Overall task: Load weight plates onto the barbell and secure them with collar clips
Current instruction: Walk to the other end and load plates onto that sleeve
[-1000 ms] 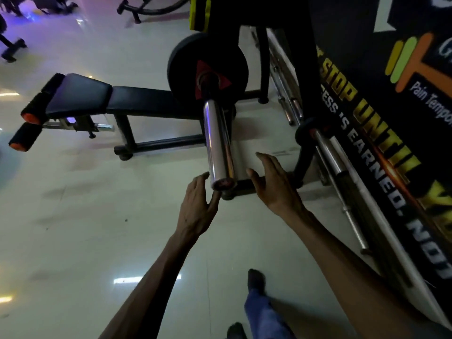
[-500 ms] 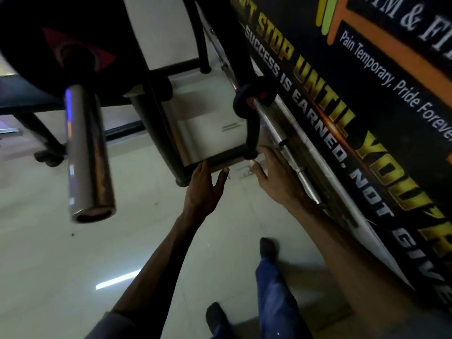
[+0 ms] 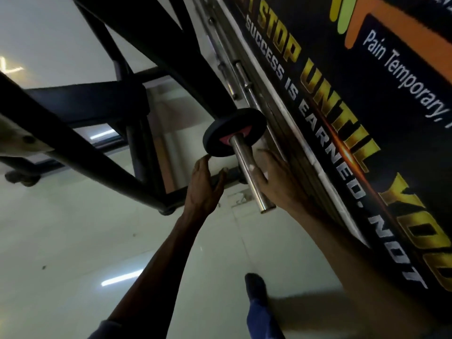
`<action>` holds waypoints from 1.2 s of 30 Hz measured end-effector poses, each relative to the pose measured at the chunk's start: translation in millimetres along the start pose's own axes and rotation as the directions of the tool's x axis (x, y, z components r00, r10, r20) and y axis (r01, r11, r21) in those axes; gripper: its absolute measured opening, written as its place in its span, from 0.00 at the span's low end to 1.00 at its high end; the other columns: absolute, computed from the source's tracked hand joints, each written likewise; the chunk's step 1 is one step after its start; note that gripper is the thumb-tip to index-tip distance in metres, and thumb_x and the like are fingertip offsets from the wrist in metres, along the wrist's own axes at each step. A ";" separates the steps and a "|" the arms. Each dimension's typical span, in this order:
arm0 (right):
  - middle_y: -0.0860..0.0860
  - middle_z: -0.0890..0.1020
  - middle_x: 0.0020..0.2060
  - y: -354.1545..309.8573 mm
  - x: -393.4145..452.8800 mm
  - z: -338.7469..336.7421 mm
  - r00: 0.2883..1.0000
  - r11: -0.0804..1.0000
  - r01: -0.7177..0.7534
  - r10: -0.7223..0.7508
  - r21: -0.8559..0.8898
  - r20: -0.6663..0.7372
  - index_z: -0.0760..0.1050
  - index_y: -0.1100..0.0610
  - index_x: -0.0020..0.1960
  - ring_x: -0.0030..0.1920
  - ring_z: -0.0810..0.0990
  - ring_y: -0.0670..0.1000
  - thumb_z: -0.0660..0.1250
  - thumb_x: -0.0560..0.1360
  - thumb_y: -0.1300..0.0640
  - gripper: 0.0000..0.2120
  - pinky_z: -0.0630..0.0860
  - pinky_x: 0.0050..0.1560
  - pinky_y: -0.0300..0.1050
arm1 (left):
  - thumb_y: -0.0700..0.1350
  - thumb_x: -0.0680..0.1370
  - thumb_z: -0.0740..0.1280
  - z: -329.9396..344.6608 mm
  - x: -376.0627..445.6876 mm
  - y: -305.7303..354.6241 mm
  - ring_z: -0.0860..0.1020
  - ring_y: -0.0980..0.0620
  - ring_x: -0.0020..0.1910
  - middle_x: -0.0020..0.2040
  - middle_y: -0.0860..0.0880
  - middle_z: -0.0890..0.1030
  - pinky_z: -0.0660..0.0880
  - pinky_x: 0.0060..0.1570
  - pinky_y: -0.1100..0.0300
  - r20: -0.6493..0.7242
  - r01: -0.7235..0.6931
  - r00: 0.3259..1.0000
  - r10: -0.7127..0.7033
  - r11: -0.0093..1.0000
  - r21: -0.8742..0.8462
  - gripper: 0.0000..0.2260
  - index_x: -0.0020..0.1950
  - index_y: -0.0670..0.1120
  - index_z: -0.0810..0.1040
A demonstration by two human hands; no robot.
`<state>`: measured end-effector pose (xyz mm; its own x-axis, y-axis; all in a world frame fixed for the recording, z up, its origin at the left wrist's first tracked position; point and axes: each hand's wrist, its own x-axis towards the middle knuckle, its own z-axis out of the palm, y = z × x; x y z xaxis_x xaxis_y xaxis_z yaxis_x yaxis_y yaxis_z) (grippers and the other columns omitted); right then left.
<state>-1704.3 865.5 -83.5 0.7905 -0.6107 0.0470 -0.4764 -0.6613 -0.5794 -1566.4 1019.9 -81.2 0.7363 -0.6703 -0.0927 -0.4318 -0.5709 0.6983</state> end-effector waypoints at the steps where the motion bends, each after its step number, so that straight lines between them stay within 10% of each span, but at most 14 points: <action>1: 0.54 0.77 0.68 9.4 19.1 4.7 1.000 1.000 0.003 -0.003 0.008 0.002 0.69 0.55 0.75 0.68 0.76 0.54 0.63 0.83 0.48 0.23 0.70 0.59 0.36 | 0.53 0.84 0.67 6.7 16.5 -0.6 0.73 0.47 0.71 0.75 0.43 0.72 0.64 0.61 0.68 -0.033 -0.007 0.999 0.008 1.000 0.013 0.27 0.79 0.43 0.64; 4: 0.54 0.68 0.77 27.4 69.5 14.8 0.998 0.996 -0.033 0.029 0.084 0.049 0.60 0.51 0.81 0.76 0.68 0.55 0.64 0.82 0.43 0.31 0.64 0.63 0.42 | 0.42 0.81 0.72 22.3 58.1 -4.5 0.68 0.61 0.62 0.67 0.38 0.76 0.60 0.59 0.81 -0.163 -0.094 0.982 0.097 0.995 0.025 0.24 0.73 0.37 0.69; 8: 0.54 0.61 0.81 44.4 125.2 20.4 0.999 0.986 -0.033 0.028 0.163 0.034 0.55 0.50 0.83 0.81 0.61 0.57 0.67 0.81 0.43 0.36 0.63 0.69 0.47 | 0.34 0.78 0.72 31.2 95.6 -16.4 0.68 0.56 0.60 0.64 0.37 0.76 0.65 0.56 0.81 -0.194 -0.120 0.973 0.124 0.992 0.032 0.23 0.71 0.34 0.70; 13: 0.56 0.74 0.71 71.4 169.9 20.0 0.997 0.979 0.032 -0.046 0.204 0.065 0.70 0.55 0.74 0.72 0.73 0.56 0.68 0.81 0.56 0.23 0.68 0.66 0.41 | 0.40 0.82 0.69 35.4 126.4 -26.8 0.79 0.45 0.57 0.60 0.39 0.80 0.79 0.58 0.45 -0.158 -0.050 0.986 0.052 0.999 0.013 0.14 0.65 0.35 0.75; 17: 0.57 0.77 0.65 82.4 177.4 23.8 0.990 0.978 0.122 -0.132 0.171 0.048 0.74 0.58 0.69 0.67 0.75 0.55 0.69 0.80 0.56 0.19 0.70 0.63 0.42 | 0.45 0.82 0.71 37.4 127.7 -29.6 0.81 0.41 0.54 0.55 0.39 0.82 0.79 0.56 0.42 -0.193 -0.019 0.981 0.005 0.997 -0.070 0.15 0.60 0.35 0.76; 24: 0.57 0.79 0.63 85.6 149.5 18.7 0.992 0.964 0.120 -0.124 0.236 0.004 0.76 0.61 0.66 0.65 0.77 0.55 0.71 0.78 0.60 0.17 0.75 0.66 0.50 | 0.47 0.81 0.71 45.2 105.6 -28.2 0.80 0.47 0.51 0.54 0.44 0.81 0.80 0.51 0.47 -0.198 -0.057 0.979 0.039 0.995 -0.085 0.14 0.62 0.40 0.76; 29: 0.57 0.80 0.65 89.4 87.0 9.8 0.994 0.959 0.108 -0.105 0.260 -0.024 0.76 0.62 0.68 0.68 0.76 0.54 0.69 0.80 0.62 0.17 0.74 0.70 0.49 | 0.38 0.82 0.68 64.7 52.1 -21.5 0.75 0.56 0.57 0.59 0.56 0.75 0.74 0.52 0.68 -0.225 -0.100 0.970 0.089 0.994 -0.040 0.15 0.68 0.48 0.74; 33: 0.57 0.80 0.63 89.9 25.9 0.4 0.998 0.955 0.060 -0.056 0.290 -0.022 0.77 0.64 0.67 0.66 0.77 0.55 0.69 0.79 0.66 0.17 0.75 0.68 0.48 | 0.36 0.80 0.69 78.6 -3.0 -21.1 0.78 0.49 0.54 0.56 0.51 0.78 0.78 0.51 0.55 -0.195 -0.074 0.979 0.062 0.996 -0.054 0.13 0.63 0.45 0.75; 36: 0.57 0.80 0.64 88.6 -23.7 -8.4 1.000 0.961 0.015 -0.010 0.275 -0.018 0.77 0.63 0.67 0.68 0.77 0.54 0.68 0.77 0.69 0.18 0.74 0.71 0.45 | 0.35 0.78 0.71 84.0 -45.4 -23.4 0.78 0.46 0.54 0.56 0.45 0.80 0.74 0.51 0.67 -0.145 -0.080 0.987 0.071 0.995 -0.055 0.14 0.63 0.41 0.76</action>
<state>-1768.5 817.7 -129.1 0.7883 -0.6115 0.0677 -0.3403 -0.5252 -0.7800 -1633.5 1023.8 -153.0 0.7716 -0.6331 0.0614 -0.4597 -0.4884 0.7417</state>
